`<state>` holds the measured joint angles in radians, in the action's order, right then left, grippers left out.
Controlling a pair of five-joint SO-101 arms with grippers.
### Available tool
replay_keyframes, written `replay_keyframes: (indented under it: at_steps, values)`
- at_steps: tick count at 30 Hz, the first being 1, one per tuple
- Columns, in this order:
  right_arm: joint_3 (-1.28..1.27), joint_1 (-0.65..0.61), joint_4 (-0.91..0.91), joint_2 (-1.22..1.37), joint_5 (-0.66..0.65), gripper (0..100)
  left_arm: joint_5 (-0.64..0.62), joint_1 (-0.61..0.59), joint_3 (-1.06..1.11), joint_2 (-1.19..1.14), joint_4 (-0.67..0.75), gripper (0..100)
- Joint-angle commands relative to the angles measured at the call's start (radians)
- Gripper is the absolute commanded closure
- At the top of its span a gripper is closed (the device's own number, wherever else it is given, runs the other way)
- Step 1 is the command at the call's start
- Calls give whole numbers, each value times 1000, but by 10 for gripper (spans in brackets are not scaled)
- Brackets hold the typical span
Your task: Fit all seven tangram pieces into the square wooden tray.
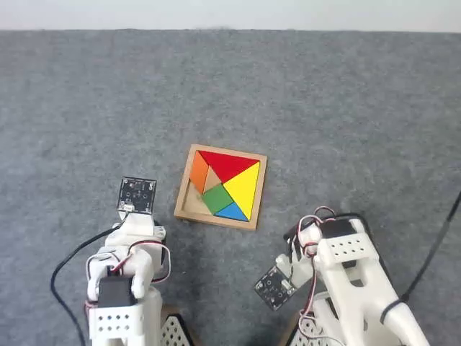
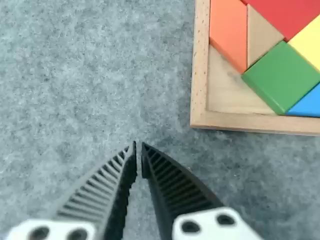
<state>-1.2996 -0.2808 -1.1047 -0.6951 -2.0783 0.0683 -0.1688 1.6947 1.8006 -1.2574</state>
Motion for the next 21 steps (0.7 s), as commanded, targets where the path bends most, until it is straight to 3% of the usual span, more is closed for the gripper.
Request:
replay_keyframes:
  at_steps: [1, 7, 11, 21]
  values:
    - [-6, -42, 10, -5, -14, 731, 2, 6, -10, 17, -3, 979]
    - [-9, -53, 7, -5, 2, 736, 2, 6, -10, 17, -3, 979]
    - [-11, -54, 2, -5, 114, 736, 2, 6, -10, 17, -3, 979]
    - [-15, -134, 2, -15, 233, 790, 2, 6, -10, 17, -3, 979]
